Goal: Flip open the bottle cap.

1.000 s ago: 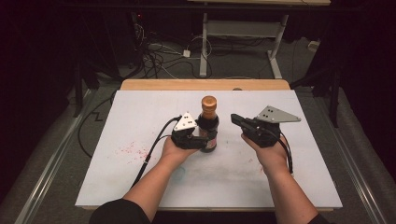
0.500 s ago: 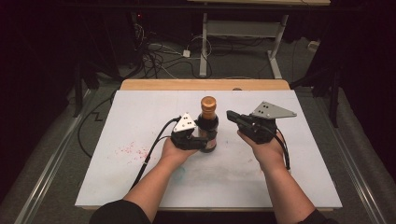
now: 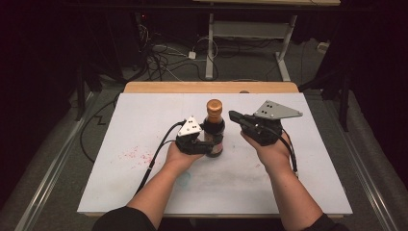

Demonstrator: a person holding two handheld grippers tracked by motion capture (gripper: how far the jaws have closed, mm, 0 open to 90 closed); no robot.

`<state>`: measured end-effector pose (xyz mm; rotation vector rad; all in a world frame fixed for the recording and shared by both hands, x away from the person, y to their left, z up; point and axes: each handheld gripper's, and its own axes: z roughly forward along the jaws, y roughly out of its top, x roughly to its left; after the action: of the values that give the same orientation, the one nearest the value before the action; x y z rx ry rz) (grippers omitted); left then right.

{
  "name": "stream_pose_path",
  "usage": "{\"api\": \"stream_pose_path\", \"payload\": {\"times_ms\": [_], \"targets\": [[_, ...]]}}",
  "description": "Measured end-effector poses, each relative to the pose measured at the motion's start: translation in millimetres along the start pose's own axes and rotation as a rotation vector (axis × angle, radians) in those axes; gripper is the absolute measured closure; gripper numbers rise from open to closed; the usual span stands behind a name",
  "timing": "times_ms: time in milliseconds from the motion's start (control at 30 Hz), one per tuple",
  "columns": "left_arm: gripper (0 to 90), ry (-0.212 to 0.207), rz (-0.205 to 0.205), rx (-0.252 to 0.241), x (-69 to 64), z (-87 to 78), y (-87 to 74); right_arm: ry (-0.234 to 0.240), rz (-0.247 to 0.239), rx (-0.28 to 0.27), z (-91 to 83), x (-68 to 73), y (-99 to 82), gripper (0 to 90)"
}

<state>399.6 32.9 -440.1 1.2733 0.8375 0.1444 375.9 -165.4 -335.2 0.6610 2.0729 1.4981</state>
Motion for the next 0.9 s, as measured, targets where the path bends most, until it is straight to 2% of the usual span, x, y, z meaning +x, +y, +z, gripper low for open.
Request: {"api": "stream_pose_path", "payload": {"times_ms": [33,133,200,233,467,800,867,900], "targets": [[28.7,-0.011,-0.050,-0.040,-3.5,2.6,0.0,0.002,0.000,0.009,1.4,0.0,1.6,90.0],[28.7,-0.017,-0.056,-0.045,-2.6,3.1,0.0,-0.009,-0.011,0.009,2.6,1.2,4.7,90.0],[28.7,-0.017,-0.058,-0.048,-2.5,3.4,-0.2,-0.024,-0.031,0.030,5.4,3.2,6.6,90.0],[28.7,-0.008,0.000,0.000,1.6,0.0,-0.1,-0.032,-0.039,0.038,6.4,3.9,7.6,90.0],[28.7,-0.011,-0.001,-0.003,1.9,0.0,-0.5,-0.032,-0.039,0.056,8.0,2.1,17.3,90.0],[28.6,-0.010,0.000,-0.009,1.7,0.1,-1.2,0.002,-0.036,0.084,14.1,-0.6,23.1,90.0],[28.6,-0.008,0.001,-0.008,1.3,0.1,-1.3,0.003,-0.047,0.089,15.2,0.2,23.9,90.0],[28.6,-0.004,0.015,0.012,2.8,-0.5,-1.2,0.002,-0.050,0.092,15.2,1.1,24.6,90.0]]}}
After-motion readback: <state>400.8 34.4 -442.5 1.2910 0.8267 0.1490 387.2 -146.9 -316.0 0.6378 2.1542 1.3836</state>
